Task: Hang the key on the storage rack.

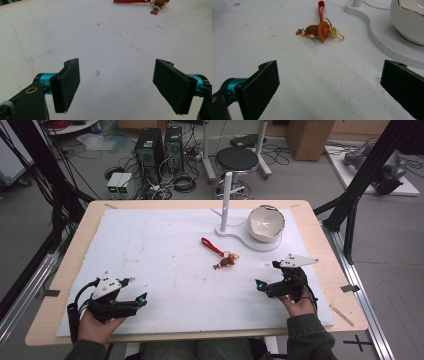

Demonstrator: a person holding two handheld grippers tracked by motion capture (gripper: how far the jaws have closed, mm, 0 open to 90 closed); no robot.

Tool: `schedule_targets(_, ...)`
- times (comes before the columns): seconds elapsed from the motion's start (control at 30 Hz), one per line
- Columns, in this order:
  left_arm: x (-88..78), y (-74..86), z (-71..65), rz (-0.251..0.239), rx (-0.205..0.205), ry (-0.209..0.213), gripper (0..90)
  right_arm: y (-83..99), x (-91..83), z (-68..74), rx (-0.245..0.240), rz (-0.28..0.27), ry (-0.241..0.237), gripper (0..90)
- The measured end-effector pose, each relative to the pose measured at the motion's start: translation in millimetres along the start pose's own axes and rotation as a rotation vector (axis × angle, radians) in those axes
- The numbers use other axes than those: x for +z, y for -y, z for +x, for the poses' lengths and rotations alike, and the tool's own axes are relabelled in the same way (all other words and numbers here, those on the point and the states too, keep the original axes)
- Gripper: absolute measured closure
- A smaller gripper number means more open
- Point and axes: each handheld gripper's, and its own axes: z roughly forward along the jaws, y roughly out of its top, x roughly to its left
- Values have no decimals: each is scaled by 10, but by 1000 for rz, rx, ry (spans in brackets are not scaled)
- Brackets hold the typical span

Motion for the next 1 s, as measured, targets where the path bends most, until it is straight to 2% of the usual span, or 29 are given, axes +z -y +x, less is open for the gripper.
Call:
schedule_targets(0.27, -6, -2, 1, -5, 3, -1, 222, -105, 40, -32, 12, 8, -18, 11)
schedule_targets(0.4, 6, -6, -2, -4, 5, 5, 221, -176, 62, -49, 21, 34, -27, 11)
schedule_targets(0.53, 15, -10, -13, -7, -2, 7, 220, -264, 83, -56, 17, 47, -33, 11)
schedule_targets(0.77, 29, -23, -26, -7, 10, 9, 220, -428, 135, -61, -1, 79, -48, 11)
schedule_targets(0.87, 42, -33, -30, -9, 12, 9, 220, -496, 157, -76, -2, 74, -54, 11)
schedule_targets(1.0, 62, -49, -44, -10, 18, 17, 220, -610, 179, -66, -5, 85, -78, 11)
